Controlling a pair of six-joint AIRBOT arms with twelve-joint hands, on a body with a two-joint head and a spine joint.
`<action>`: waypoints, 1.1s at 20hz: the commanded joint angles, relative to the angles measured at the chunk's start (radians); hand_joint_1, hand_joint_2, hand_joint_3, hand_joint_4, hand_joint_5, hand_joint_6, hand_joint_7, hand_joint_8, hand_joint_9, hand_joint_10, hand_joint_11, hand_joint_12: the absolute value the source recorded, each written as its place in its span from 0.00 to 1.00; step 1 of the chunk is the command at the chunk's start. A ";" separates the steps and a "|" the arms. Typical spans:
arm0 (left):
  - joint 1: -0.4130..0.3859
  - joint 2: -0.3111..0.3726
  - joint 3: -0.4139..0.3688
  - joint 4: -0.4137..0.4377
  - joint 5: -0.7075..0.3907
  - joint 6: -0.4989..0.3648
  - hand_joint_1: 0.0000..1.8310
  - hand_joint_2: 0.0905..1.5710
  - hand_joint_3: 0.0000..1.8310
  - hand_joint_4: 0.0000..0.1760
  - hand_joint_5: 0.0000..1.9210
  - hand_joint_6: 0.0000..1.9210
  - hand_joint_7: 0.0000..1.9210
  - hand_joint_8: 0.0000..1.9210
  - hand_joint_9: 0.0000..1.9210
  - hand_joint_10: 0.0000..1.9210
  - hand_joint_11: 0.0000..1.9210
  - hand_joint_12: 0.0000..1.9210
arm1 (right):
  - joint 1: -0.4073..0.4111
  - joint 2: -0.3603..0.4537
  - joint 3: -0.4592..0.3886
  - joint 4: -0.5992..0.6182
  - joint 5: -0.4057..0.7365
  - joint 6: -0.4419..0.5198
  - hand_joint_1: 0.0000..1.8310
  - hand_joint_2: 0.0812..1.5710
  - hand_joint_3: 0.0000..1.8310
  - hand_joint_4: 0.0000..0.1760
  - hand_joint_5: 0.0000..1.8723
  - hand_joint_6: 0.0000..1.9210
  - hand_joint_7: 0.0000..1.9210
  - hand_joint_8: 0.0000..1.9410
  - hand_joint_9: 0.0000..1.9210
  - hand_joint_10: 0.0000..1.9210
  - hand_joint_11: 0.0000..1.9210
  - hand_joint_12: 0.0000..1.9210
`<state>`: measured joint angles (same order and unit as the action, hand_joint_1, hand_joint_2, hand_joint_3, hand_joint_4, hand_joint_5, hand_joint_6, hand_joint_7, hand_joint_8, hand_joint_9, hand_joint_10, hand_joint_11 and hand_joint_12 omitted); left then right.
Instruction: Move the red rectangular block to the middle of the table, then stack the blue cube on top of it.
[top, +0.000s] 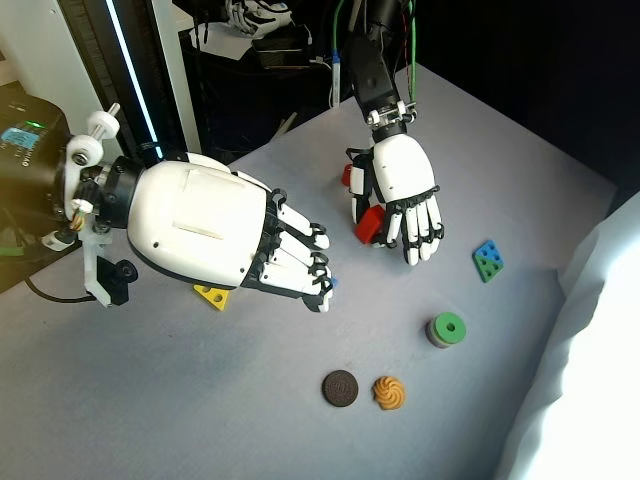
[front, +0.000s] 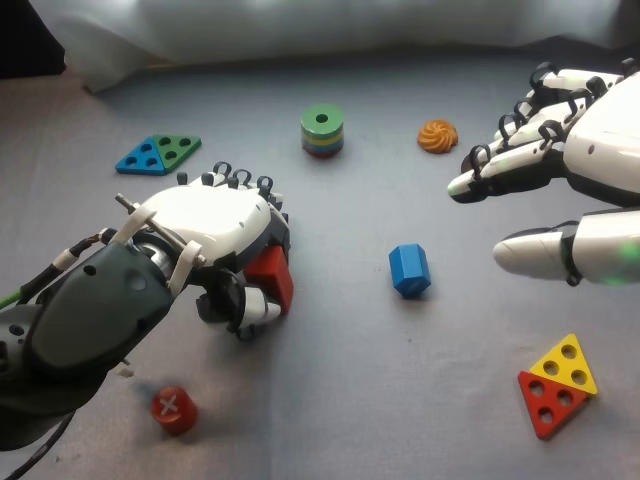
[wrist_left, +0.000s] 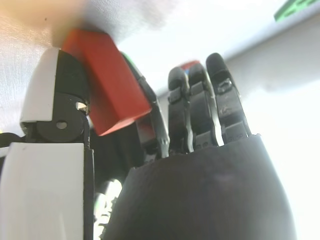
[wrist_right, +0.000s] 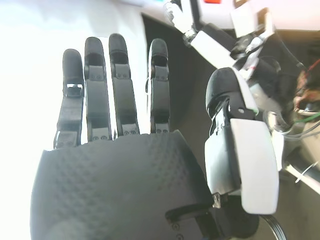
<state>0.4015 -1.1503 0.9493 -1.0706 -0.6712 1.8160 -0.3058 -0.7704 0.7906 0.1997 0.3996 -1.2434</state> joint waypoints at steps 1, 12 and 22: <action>0.003 0.006 0.002 0.048 -0.069 -0.001 0.59 0.72 0.00 0.00 0.47 0.57 0.14 0.00 0.09 0.00 0.00 0.28 | 0.006 0.007 0.005 0.004 0.135 -0.007 0.05 0.78 0.00 0.00 0.25 0.00 0.24 0.00 0.21 0.00 0.00 0.46; 0.010 0.004 0.001 0.054 -0.075 -0.011 0.52 0.75 0.00 0.72 0.41 0.66 0.17 0.00 0.10 0.00 0.00 0.26 | 0.005 -0.065 0.039 0.209 0.135 -0.188 0.04 0.78 0.00 0.00 0.25 0.00 0.24 0.00 0.21 0.00 0.00 0.47; 0.014 0.004 -0.005 0.048 -0.075 -0.011 0.37 0.75 0.00 0.00 0.33 0.00 0.12 0.00 0.06 0.00 0.00 0.18 | -0.007 -0.065 0.039 0.209 0.135 -0.193 0.04 0.78 0.00 0.00 0.26 0.00 0.24 0.00 0.21 0.00 0.00 0.47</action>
<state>0.4133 -1.1515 0.9482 -1.0645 -0.6853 1.8050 -0.3161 -0.8463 0.8272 0.4187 0.4267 -1.4372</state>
